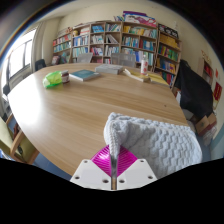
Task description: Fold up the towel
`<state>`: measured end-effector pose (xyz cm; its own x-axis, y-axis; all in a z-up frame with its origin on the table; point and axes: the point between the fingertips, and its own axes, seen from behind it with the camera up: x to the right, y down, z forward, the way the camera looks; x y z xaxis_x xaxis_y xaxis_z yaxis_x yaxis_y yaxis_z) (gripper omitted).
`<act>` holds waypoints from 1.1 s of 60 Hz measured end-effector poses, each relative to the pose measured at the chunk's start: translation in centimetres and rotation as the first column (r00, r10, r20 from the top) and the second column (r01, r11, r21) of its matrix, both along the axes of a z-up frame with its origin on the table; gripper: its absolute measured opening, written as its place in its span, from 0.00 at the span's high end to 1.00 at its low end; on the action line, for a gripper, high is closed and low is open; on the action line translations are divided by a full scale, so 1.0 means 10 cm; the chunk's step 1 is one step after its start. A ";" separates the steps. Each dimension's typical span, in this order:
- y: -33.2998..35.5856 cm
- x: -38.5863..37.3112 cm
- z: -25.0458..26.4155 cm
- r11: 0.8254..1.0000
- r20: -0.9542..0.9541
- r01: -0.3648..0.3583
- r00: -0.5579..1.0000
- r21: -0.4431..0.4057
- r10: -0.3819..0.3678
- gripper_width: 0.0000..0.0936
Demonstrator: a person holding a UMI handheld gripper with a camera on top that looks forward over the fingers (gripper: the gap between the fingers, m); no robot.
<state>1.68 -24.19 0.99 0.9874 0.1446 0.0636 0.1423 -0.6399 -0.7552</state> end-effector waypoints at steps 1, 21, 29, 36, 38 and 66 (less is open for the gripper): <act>0.05 0.03 0.09 1.000 -0.017 0.005 1.000 0.013 -0.005 0.96; -0.06 1.92 1.09 0.954 -0.086 0.269 0.962 0.132 -0.259 0.96; -0.19 2.57 0.54 0.932 0.052 0.357 0.931 0.067 -0.360 0.95; -0.33 2.78 0.06 0.914 0.100 0.405 0.911 -0.031 -0.400 0.94; -0.33 2.81 0.06 0.912 0.110 0.410 0.907 -0.018 -0.406 0.94; -0.95 2.62 1.10 0.834 0.079 0.551 0.831 0.019 -0.551 0.16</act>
